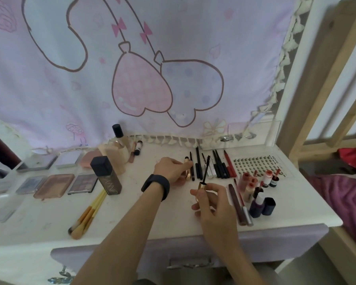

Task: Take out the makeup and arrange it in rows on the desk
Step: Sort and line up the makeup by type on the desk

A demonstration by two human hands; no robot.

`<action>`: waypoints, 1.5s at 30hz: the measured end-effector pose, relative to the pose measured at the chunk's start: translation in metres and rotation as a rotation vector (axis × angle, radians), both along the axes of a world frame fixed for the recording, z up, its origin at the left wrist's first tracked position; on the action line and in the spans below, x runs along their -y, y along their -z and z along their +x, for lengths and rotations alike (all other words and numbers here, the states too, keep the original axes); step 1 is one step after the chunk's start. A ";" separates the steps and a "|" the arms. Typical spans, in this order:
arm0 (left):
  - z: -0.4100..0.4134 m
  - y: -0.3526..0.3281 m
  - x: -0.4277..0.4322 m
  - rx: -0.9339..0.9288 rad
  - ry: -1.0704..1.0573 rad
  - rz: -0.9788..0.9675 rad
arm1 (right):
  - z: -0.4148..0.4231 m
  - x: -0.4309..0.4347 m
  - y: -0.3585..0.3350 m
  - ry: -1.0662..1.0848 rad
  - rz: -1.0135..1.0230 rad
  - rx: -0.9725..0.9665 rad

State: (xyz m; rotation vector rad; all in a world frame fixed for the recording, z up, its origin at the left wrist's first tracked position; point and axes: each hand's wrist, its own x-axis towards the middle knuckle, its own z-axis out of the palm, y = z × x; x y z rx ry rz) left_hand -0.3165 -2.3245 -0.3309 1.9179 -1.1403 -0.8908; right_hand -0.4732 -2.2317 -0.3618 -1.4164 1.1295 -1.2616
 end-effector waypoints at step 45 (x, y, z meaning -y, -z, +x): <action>0.018 -0.001 -0.009 0.178 0.044 0.054 | -0.007 0.001 0.031 0.100 -0.480 -1.007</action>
